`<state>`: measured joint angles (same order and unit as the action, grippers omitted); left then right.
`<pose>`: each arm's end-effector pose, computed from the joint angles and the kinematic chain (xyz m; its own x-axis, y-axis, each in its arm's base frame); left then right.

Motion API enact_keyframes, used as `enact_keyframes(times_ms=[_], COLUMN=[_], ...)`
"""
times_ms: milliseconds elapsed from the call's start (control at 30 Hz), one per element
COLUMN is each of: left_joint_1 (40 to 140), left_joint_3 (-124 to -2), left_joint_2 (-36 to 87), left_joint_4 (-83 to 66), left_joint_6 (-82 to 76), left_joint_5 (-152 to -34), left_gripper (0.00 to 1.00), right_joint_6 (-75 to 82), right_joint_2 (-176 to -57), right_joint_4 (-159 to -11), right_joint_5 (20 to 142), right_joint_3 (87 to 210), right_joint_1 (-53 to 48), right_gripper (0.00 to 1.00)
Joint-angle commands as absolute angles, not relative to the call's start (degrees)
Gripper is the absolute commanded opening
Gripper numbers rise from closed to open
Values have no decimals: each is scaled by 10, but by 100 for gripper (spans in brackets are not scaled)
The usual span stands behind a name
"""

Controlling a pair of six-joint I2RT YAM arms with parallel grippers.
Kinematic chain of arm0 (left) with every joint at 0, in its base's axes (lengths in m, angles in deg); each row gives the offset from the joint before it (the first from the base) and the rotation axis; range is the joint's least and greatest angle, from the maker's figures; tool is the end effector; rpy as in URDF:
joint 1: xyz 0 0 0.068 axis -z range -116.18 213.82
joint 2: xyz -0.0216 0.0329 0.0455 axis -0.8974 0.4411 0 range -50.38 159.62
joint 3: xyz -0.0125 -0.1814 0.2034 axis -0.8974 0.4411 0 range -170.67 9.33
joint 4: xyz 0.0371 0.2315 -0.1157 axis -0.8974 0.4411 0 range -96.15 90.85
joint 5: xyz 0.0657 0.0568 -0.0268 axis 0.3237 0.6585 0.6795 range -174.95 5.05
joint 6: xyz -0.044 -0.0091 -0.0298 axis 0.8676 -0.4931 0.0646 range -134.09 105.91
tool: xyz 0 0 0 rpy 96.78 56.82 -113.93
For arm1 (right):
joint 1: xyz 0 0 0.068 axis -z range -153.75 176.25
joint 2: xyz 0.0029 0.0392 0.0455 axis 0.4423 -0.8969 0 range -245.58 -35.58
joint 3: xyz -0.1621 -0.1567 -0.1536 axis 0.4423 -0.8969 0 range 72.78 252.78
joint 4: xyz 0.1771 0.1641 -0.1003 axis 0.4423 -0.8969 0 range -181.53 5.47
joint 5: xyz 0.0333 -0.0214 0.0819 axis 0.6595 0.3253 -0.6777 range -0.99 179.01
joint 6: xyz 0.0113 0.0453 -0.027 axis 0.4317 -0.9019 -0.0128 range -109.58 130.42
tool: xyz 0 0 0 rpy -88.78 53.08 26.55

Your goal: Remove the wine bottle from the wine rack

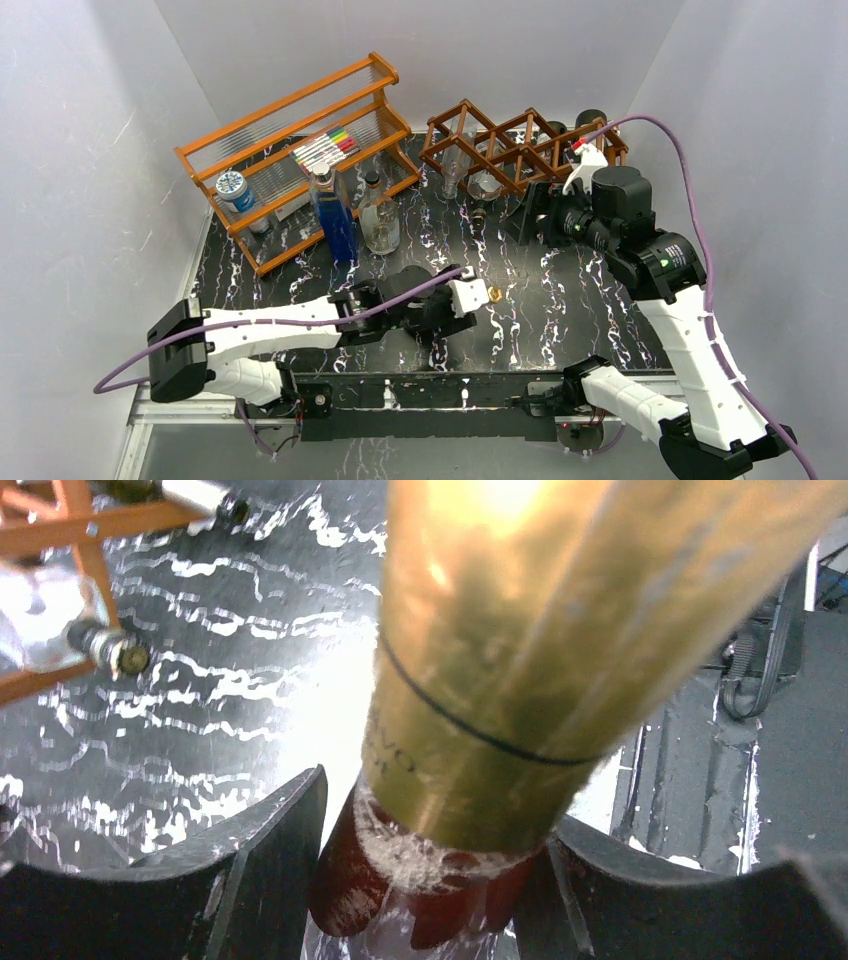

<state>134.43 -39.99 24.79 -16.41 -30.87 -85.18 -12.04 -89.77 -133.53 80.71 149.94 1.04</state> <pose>0.1011 -0.2874 0.2864 0.1872 0.3375 -0.9225 0.9301 0.2412 0.2770 0.1479 0.0753 0.4305 -0.5727 0.1482 -0.8062 -0.3462 0.8478 0.4018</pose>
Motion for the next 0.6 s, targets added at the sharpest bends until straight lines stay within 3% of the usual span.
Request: enact_keyframes(times_ms=[0, 333, 567], left_joint_1=[1345, 1337, 1281], left_joint_3=[-471, -493, -533], left_joint_2=[156, 38, 9], left_joint_4=[-192, -63, 37], left_joint_6=[-242, -192, -148], left_joint_5=[-724, -474, -440], left_gripper=[0, 0, 0], right_joint_6=[-110, -97, -100], right_joint_2=[-887, -881, -886], right_joint_4=[-1269, -1253, -1237], right_joint_5=[886, 901, 885], right_joint_3=[1515, 1505, 1485], right_joint_1=[9, 9, 9], right_gripper=[98, 98, 98])
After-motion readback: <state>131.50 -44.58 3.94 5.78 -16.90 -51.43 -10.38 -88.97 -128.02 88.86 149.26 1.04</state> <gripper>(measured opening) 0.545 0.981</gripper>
